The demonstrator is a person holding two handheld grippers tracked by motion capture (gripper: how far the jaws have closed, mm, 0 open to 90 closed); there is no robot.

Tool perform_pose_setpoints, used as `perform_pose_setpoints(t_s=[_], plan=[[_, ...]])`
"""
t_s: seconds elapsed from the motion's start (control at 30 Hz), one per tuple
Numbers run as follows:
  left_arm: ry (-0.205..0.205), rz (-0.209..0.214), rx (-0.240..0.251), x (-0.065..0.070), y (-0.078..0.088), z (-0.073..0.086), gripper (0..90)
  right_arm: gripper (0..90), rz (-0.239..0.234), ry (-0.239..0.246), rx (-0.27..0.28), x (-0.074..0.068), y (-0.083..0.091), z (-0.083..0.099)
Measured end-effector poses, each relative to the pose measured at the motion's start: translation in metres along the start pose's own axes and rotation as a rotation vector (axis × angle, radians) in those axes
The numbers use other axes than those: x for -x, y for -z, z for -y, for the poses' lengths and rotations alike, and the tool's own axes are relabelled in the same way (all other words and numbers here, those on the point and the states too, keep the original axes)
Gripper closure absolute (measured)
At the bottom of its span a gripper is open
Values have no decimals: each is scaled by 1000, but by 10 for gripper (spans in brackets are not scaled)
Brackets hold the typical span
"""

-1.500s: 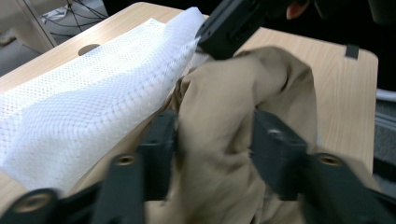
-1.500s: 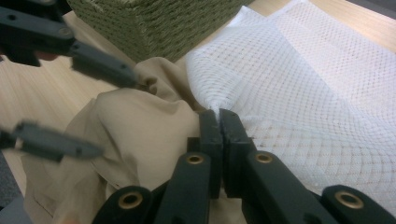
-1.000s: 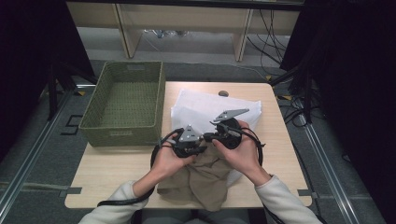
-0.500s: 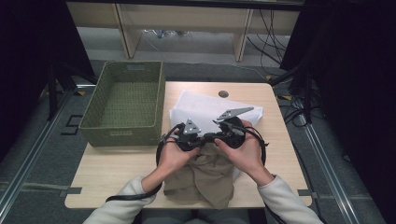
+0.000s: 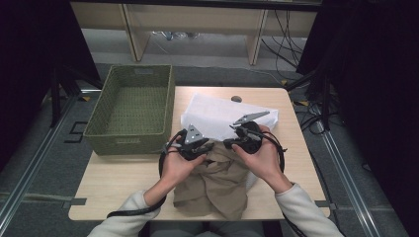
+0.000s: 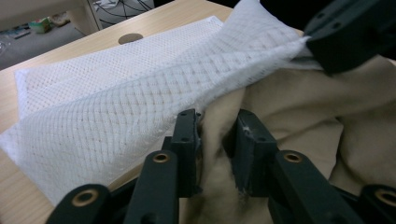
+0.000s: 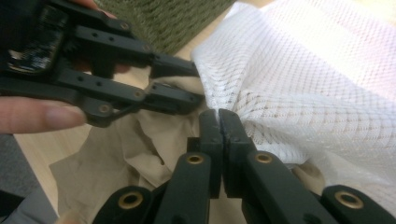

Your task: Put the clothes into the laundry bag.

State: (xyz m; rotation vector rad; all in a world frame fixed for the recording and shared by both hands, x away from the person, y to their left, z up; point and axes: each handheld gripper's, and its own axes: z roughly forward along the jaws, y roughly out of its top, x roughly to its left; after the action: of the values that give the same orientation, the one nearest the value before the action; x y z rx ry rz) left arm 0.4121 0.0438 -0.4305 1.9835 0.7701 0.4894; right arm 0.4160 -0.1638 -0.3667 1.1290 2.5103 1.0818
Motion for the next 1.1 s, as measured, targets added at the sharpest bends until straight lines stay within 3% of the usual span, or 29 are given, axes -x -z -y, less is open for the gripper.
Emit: perform_pose_setpoints(t_s=[0.07, 0.1, 0.23, 0.27, 0.3, 0.33, 0.4, 0.47, 0.5, 0.53, 0.77, 0.9, 1.1], plan=[[-30, 28, 1, 4, 5, 2, 668, 900, -12, 19, -12, 1, -1, 0], [-21, 24, 3, 9, 10, 5, 651, 900, -6, 19, -14, 1, -1, 0], [-53, 17, 41, 23, 25, 9, 688, 900, 13, 21, -9, 2, -1, 0], [-67, 51, 47, 27, 27, 9, 709, 900, 11, 16, -9, 2, -1, 0], [-63, 53, 61, 33, 28, 9, 712, 900, 13, 25, -6, 2, -2, 0], [-99, 38, 56, 36, 28, 8, 713, 900, 22, 11, -13, 1, -1, 0], [-125, 17, 18, 37, 24, 8, 689, 900, 8, 16, -16, 1, -2, 0], [-104, 8, -12, 32, 10, 10, 655, 900, 9, 38, -8, 1, -4, 0], [-126, 18, -29, 30, 4, 10, 658, 900, 8, 36, -17, 0, -3, 0], [-112, 11, -38, 29, -1, 10, 669, 900, 6, 15, -11, -2, -4, 1], [-75, 5, -46, 21, -27, 2, 811, 900, -62, 19, -27, -8, -1, -1], [-89, -5, -31, 27, -24, -5, 849, 900, -99, -28, 37, -8, 5, -1], [-87, 14, 10, 33, -14, -3, 792, 900, -26, -43, 67, 4, 12, -2]])
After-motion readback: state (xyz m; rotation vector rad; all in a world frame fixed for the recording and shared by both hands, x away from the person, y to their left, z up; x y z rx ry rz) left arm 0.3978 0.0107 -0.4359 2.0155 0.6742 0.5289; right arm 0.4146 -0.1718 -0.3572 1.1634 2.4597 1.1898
